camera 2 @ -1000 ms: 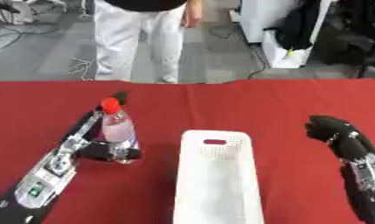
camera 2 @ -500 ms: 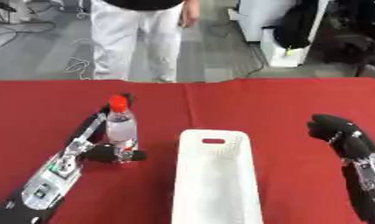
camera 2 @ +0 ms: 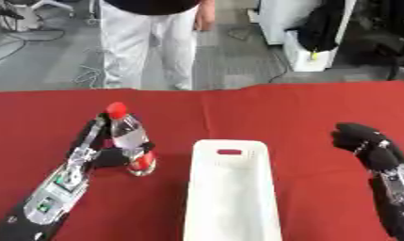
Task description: Pick up objects on the table and place them in the box.
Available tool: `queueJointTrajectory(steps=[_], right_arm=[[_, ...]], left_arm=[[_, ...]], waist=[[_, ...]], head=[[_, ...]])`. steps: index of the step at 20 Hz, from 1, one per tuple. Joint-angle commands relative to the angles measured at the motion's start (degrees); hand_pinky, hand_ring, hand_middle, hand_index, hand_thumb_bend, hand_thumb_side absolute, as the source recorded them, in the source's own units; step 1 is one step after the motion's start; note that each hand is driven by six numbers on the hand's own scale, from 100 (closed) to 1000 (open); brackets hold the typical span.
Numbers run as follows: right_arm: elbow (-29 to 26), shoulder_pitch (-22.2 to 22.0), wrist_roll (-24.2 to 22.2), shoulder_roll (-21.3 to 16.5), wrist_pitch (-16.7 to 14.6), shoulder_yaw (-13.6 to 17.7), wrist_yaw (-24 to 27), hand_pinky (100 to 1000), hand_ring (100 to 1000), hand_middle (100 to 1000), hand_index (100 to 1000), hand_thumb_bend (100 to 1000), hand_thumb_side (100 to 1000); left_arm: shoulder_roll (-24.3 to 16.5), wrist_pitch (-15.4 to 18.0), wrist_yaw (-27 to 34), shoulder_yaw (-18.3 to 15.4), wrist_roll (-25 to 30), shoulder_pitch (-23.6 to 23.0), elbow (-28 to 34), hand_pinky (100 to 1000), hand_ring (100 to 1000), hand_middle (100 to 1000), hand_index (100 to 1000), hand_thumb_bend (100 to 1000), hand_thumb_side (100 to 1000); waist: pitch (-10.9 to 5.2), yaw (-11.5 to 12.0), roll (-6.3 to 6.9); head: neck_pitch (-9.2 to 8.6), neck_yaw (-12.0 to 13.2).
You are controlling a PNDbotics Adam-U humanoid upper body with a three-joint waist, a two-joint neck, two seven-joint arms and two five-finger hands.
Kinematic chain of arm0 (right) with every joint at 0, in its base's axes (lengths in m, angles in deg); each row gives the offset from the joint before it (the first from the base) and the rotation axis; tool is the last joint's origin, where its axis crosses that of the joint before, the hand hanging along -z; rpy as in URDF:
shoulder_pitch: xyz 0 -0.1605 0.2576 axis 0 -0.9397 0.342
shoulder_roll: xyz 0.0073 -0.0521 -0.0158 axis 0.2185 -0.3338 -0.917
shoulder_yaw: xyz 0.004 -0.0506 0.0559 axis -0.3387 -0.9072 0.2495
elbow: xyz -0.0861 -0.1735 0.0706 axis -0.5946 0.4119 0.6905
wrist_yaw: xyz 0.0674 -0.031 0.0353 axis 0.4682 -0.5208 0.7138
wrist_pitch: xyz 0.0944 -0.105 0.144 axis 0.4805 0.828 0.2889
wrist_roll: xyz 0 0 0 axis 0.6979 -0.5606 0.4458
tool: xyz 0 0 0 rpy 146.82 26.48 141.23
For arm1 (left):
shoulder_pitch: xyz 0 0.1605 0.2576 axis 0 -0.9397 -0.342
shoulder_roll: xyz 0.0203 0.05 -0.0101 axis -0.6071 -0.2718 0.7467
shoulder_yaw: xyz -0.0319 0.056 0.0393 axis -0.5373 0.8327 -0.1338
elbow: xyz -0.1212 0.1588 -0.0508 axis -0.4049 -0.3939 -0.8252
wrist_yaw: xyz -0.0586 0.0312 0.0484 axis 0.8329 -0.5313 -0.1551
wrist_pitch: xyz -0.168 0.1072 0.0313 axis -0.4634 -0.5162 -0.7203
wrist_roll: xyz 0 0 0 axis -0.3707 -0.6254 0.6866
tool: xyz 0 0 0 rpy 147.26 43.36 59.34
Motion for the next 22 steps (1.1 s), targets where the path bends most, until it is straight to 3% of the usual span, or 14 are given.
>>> queueJointTrajectory(steps=[1, 4, 9, 14, 22], right_arm=[[-0.9, 0.3, 0.0, -0.9, 0.1, 0.2, -0.1, 802, 802, 801, 849, 100, 1000], [-0.9, 0.2, 0.0, -0.9, 0.1, 0.2, -0.1, 801, 802, 801, 849, 100, 1000], [-0.9, 0.1, 0.0, -1.0, 0.1, 0.2, -0.1, 801, 802, 800, 849, 100, 1000], [-0.9, 0.0, 0.0, -1.1, 0.2, 0.2, -0.2, 801, 802, 800, 849, 100, 1000], [-0.4, -0.2, -0.2, -1.2, 0.1, 0.1, -0.4, 800, 801, 800, 850, 100, 1000]], left_arm=[[-1.4, -0.2, 1.6, 0.3, -2.4, 1.4, 0.7, 100, 298, 423, 406, 253, 100], [-1.5, -0.1, 2.3, 0.6, -2.2, 1.5, 0.8, 100, 261, 397, 373, 376, 100], [-1.7, 0.4, 3.0, 0.8, -0.8, 1.5, 1.3, 100, 237, 376, 351, 478, 100], [-2.2, 1.1, 4.3, 0.8, 0.6, 1.6, 2.8, 100, 225, 363, 341, 501, 100], [-5.4, 0.5, 12.0, 0.4, 2.7, 2.9, 8.4, 100, 203, 340, 328, 538, 100]], waist=[[-1.29, 0.2, 0.01], [-1.37, 0.3, 0.00], [-1.42, 0.5, 0.02], [-1.54, 0.8, 0.19], [-2.13, 1.3, 0.18]], head=[[0.02, -0.1], [0.13, 0.0], [0.50, 0.0], [0.82, -0.2], [1.01, -0.6]])
